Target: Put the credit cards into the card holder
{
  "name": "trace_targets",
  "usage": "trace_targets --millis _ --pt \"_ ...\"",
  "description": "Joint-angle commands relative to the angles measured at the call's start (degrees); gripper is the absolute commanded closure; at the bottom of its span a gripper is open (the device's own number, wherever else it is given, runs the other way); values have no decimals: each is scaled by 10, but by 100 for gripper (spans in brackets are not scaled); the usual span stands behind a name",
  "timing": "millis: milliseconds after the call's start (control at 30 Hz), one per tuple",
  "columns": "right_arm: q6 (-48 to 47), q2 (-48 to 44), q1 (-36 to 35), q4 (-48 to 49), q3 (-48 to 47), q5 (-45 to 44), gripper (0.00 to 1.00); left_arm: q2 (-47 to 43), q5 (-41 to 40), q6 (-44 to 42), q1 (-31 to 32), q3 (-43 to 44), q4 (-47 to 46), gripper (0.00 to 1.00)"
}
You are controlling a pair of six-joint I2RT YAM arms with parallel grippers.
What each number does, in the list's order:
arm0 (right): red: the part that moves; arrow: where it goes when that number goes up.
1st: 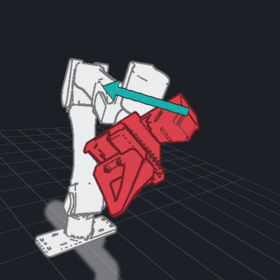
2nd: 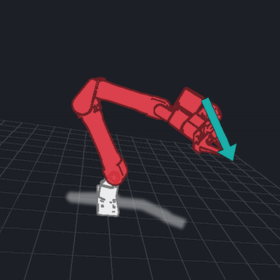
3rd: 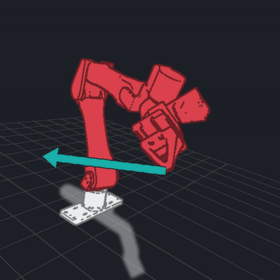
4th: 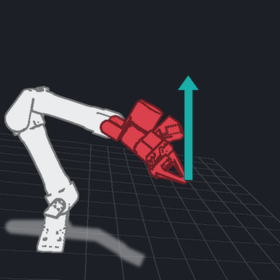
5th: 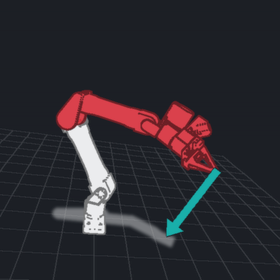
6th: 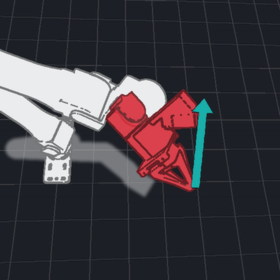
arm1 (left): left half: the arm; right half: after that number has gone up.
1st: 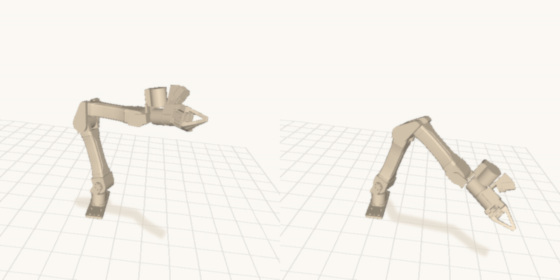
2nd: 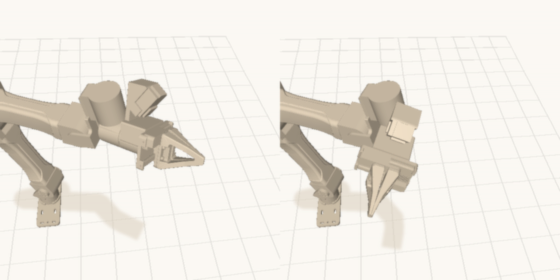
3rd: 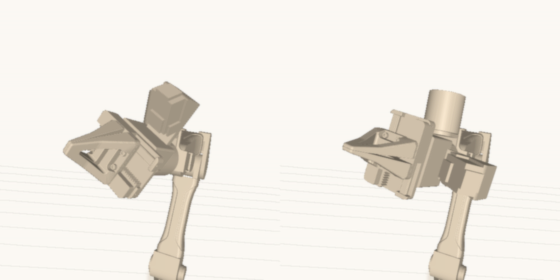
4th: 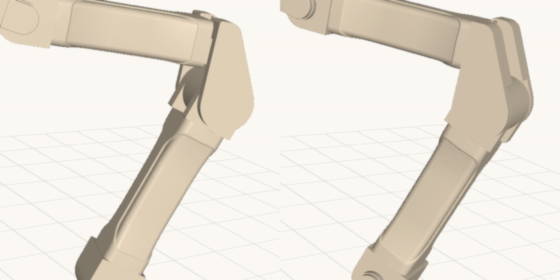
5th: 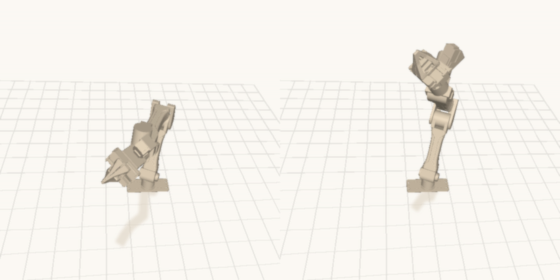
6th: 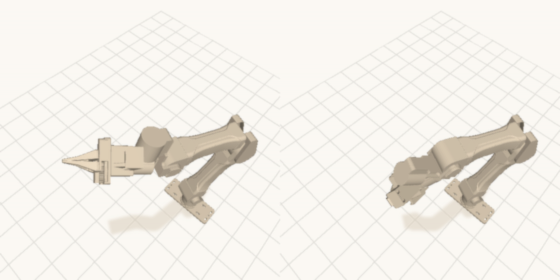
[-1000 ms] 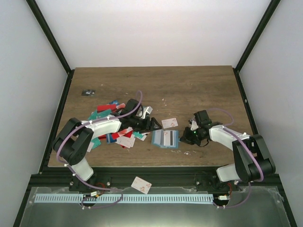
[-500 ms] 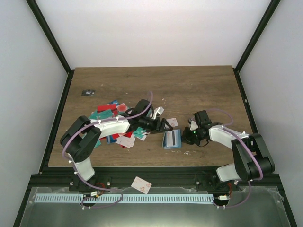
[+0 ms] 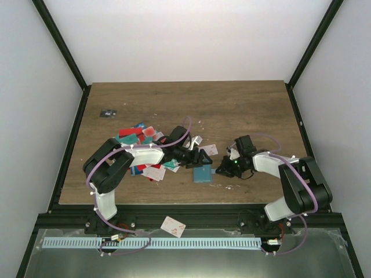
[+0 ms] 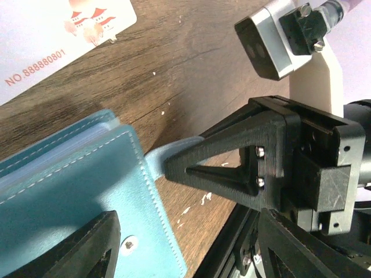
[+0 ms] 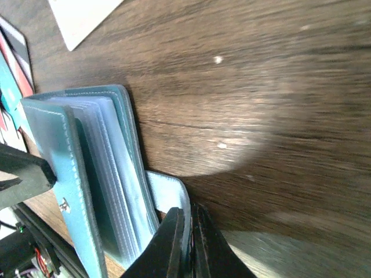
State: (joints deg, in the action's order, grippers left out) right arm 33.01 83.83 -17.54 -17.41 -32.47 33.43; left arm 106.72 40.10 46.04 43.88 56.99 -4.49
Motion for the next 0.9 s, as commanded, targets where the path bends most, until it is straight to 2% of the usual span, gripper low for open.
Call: trace_targets --millis 0,167,433,500,667,767,867 --pt "-2 27 -25 24 -19 26 99 0 -10 -5 1 -10 -8 33" --pt "4 40 -44 31 -34 31 99 -15 -44 -29 0 -9 39 36" --pt "-29 13 -45 -16 -46 13 97 -50 -78 -80 -3 11 135 37" --pt "-36 8 -45 -25 -48 13 91 -58 -80 -90 -3 15 151 37" --pt "-51 -11 -44 -55 -59 0 68 -75 -80 -95 -3 15 165 37" --pt "-59 -27 -45 -73 -70 -5 59 -77 -80 -95 -3 15 168 43" --pt "-65 -40 -45 -87 -84 -7 57 -70 -84 -97 -2 13 166 53"
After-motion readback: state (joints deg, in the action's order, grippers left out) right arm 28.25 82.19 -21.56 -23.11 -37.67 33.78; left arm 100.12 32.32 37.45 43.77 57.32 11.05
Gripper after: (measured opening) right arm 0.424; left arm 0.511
